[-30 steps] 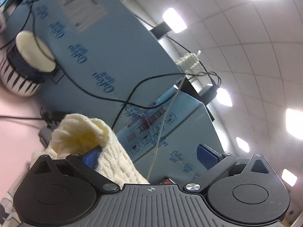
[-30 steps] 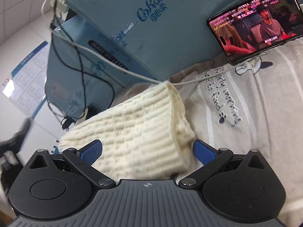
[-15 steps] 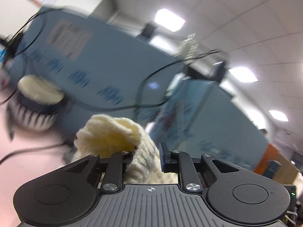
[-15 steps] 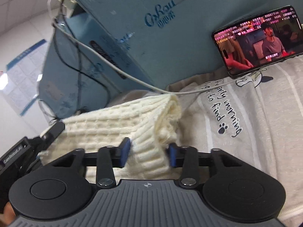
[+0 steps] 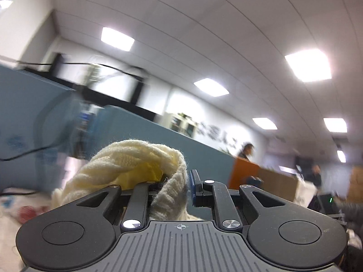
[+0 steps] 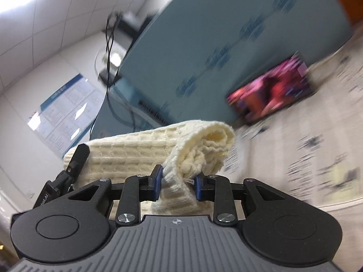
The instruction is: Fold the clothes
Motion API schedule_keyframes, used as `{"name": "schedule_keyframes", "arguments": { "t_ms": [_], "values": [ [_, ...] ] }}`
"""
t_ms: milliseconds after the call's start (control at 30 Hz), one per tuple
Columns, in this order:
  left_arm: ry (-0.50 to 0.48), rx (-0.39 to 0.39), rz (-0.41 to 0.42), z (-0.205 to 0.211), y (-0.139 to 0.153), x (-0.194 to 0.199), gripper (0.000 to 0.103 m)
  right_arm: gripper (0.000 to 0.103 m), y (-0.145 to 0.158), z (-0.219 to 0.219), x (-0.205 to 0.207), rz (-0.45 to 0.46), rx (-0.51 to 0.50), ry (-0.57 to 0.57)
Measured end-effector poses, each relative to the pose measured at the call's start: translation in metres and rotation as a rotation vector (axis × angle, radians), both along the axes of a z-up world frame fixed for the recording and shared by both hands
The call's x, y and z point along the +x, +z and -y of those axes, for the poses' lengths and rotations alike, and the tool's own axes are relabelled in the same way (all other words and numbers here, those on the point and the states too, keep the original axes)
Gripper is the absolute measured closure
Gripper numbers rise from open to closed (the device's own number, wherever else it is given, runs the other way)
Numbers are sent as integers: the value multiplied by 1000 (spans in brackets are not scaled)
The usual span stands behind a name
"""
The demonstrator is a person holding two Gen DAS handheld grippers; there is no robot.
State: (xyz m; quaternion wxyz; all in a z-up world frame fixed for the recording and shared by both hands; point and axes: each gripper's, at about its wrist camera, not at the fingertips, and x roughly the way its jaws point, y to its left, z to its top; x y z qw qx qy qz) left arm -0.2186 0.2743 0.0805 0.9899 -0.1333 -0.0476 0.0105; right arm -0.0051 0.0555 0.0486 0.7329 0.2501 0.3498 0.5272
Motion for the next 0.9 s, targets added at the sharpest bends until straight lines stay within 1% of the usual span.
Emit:
{"name": "schedule_keyframes", "arguments": {
  "t_ms": [133,233,300,367,467,567,633,667,700,733,800,900],
  "values": [
    [-68,95,-16,46,14,43,87,77,12,58,19,50,27,-114],
    [-142,70,-18,69,12,77,87,78,16,101,33,126,43,-221],
    [-178,44,-52,82,4,94,87,77,13,120,37,203,8,-307],
    [-193,45,-103,93,-8,101,87,77,7,135,39,272,-43,-373],
    [-230,39,-179,100,-28,102,87,76,-7,151,44,265,-98,-400],
    [-263,62,-241,107,-44,92,87,70,-19,167,45,239,-147,-412],
    [-282,84,-257,109,-48,81,87,60,-26,178,42,211,-167,-412],
    [-290,95,-266,112,-49,76,87,46,-28,183,39,209,-161,-419],
    [-298,106,-274,115,-51,72,87,34,-28,189,35,210,-152,-428],
    [-305,117,-282,117,-52,67,87,31,-26,196,30,218,-135,-440],
    [-321,140,-298,122,-55,57,87,19,-22,211,21,235,-84,-460],
    [-345,174,-322,130,-59,43,87,15,-19,230,11,236,-35,-473]
  ]
}}
